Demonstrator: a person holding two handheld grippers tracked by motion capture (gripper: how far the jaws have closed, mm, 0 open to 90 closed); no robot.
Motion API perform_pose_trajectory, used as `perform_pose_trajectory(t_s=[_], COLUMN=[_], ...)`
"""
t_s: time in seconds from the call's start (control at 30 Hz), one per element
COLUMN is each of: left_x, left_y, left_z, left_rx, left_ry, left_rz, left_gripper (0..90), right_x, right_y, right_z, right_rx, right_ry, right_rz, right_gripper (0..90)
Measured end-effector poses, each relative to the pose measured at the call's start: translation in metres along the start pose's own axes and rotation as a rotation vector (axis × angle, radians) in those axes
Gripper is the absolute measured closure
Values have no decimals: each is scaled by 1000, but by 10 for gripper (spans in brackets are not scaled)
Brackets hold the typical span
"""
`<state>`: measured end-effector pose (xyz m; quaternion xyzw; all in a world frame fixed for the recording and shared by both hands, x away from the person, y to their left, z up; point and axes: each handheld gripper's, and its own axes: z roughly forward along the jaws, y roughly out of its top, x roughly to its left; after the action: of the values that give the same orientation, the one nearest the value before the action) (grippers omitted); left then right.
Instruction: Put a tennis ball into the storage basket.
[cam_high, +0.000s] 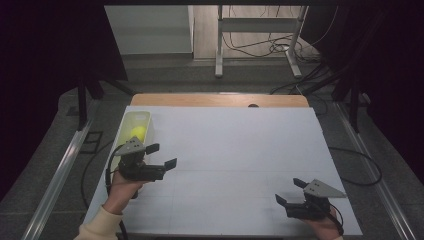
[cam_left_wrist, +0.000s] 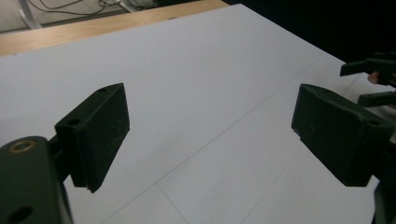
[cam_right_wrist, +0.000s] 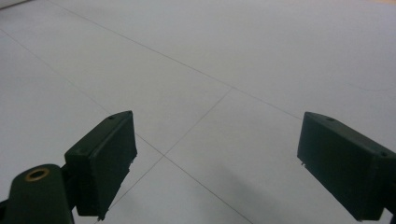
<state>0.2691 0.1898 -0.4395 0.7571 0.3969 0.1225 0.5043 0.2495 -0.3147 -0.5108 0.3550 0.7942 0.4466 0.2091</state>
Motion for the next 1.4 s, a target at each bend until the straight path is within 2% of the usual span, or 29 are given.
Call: perform_pose_trajectory(t_s=[0.37, 0.6, 0.77, 0.9, 1.23, 1.4], left_x=[-19, -26, -28, -26, -17, -15], left_y=[-21, -37, -47, -58, -77, -83], left_z=[7, 13, 17, 23, 30, 32], left_rx=[15, 47, 55, 61, 109, 127], left_ry=[-57, -83, -67, -40, -23, -14], left_rz=[33, 45, 62, 53, 23, 25], left_gripper=[127, 126, 125, 126, 126, 126], right_x=[2, 2, 3, 3, 3, 3], right_y=[0, 0, 0, 0, 0, -1], right_z=[0, 0, 0, 0, 0, 0], right_rx=[-2, 0, -5, -6, -5, -4], right_ry=[1, 1, 7, 7, 26, 35], right_rz=[-2, -5, -3, -4, -10, -13], right_gripper=[119, 119, 120, 120, 119, 119])
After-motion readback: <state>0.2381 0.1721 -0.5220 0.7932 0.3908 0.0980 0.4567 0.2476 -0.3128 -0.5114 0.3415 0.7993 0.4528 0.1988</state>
